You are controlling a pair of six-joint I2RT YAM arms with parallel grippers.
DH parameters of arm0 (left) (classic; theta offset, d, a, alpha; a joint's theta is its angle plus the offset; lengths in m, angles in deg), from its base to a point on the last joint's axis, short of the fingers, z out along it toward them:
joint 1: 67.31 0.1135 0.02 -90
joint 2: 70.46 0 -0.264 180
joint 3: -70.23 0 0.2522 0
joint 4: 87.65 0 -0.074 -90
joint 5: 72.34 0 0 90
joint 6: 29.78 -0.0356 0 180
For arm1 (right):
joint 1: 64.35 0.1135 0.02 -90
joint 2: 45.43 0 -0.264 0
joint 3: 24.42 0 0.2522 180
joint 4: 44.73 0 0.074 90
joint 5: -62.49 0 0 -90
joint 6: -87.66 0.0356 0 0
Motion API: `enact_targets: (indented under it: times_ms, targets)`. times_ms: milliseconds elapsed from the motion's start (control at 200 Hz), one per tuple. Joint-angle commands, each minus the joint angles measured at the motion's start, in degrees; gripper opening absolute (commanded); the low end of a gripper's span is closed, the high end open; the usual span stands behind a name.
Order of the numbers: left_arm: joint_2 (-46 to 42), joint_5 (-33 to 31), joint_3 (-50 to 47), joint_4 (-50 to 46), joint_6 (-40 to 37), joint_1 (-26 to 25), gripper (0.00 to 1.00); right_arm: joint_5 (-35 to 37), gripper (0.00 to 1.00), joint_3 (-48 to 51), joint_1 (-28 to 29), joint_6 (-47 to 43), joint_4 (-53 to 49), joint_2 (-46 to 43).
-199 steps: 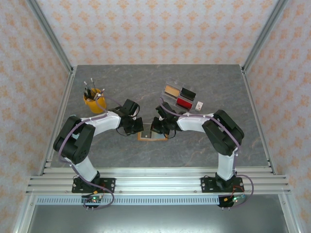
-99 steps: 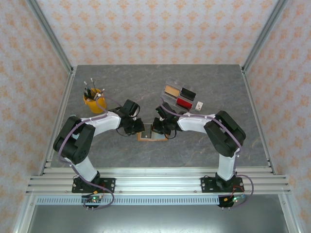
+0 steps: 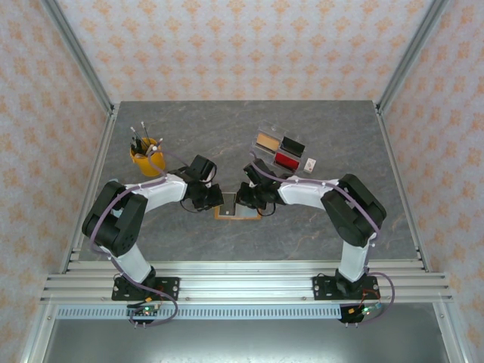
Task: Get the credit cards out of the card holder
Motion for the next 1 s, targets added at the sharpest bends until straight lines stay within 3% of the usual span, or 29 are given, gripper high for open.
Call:
enact_targets:
  times_ms: [0,145,996]
  targets:
    - [0.7,0.2,-1.5,-1.1,-1.1,0.5,0.14,-0.1,0.19,-1.7,-0.4,0.4,0.5,1.5]
    - [0.7,-0.3,-1.6,-1.5,-1.2,0.5,0.14,1.1,0.25,-2.1,-0.4,0.6,-0.5,2.7]
    - [1.8,0.1,-1.4,-1.4,-1.8,0.6,0.12,-3.6,0.18,-2.7,-0.5,-4.2,4.8,3.2]
